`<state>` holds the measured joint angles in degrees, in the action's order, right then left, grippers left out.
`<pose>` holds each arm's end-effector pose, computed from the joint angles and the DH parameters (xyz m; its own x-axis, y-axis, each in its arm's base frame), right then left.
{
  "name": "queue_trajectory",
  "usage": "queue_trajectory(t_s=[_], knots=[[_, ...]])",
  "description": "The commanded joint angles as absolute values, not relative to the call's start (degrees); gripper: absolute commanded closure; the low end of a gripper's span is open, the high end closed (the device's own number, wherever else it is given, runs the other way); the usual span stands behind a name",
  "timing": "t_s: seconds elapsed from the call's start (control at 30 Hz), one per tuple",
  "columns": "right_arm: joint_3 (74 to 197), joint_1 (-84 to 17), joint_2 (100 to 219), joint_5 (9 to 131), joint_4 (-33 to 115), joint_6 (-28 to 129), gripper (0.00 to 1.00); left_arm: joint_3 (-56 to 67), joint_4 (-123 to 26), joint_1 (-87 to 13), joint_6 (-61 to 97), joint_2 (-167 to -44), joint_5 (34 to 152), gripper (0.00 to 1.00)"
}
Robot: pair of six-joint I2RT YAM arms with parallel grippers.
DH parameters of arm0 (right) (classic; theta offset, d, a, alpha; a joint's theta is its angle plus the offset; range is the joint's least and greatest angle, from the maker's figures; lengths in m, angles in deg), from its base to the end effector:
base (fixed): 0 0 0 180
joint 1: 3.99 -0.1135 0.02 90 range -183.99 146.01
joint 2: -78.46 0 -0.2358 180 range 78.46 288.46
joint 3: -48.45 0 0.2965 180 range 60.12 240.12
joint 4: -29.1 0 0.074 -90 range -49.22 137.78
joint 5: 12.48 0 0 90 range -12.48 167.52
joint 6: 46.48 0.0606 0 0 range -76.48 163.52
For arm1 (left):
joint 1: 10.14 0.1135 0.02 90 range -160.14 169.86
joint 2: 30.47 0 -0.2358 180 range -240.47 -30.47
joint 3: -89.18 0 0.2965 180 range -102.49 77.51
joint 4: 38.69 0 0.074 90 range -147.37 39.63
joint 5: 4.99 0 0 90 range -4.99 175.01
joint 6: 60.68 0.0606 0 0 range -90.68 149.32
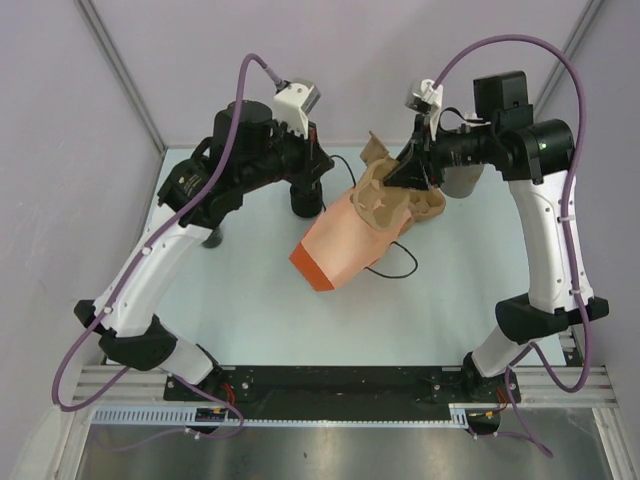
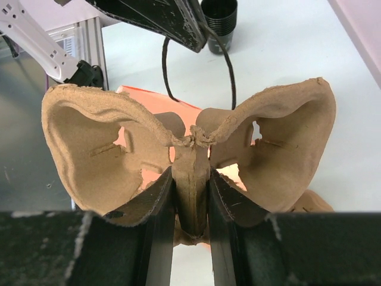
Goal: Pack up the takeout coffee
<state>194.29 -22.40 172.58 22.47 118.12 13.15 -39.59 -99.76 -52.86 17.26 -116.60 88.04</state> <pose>0.2757 0.1441 0.5156 -0.0918 -0.3358 -0.9374 -0.9805 0.1945 0.0264 0.2548 -0.2397 0.5071 -0.3764 0.0636 -0.9243 0.6500 0.7290 -0.2146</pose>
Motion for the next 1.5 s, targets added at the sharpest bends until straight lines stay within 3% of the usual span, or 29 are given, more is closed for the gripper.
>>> queue_trajectory(t_s=[0.0, 0.27, 0.53, 1.13, 1.47], knots=[[195.48, -21.13, 169.43, 19.51, 117.95, 11.79, 0.70, -39.32, -97.83, -52.59, 13.41, -116.43, 89.06, 1.00], [188.20, -22.62, 166.09, 18.20, 114.18, 15.21, 0.72, -32.01, -96.78, -51.28, 9.01, -118.54, 91.51, 1.00], [173.78, -24.55, 163.88, 17.40, 108.98, 17.15, 0.73, -35.61, -96.87, -50.31, 9.28, -122.31, 89.94, 1.00], [177.28, -25.08, 171.62, 18.36, 115.84, 15.75, 0.73, -35.70, -96.87, -46.97, 10.68, -121.62, 85.19, 1.00], [183.42, -25.70, 179.35, 27.15, 119.52, 18.38, 0.73, -33.77, -96.25, -46.44, 11.03, -121.09, 86.15, 1.00]])
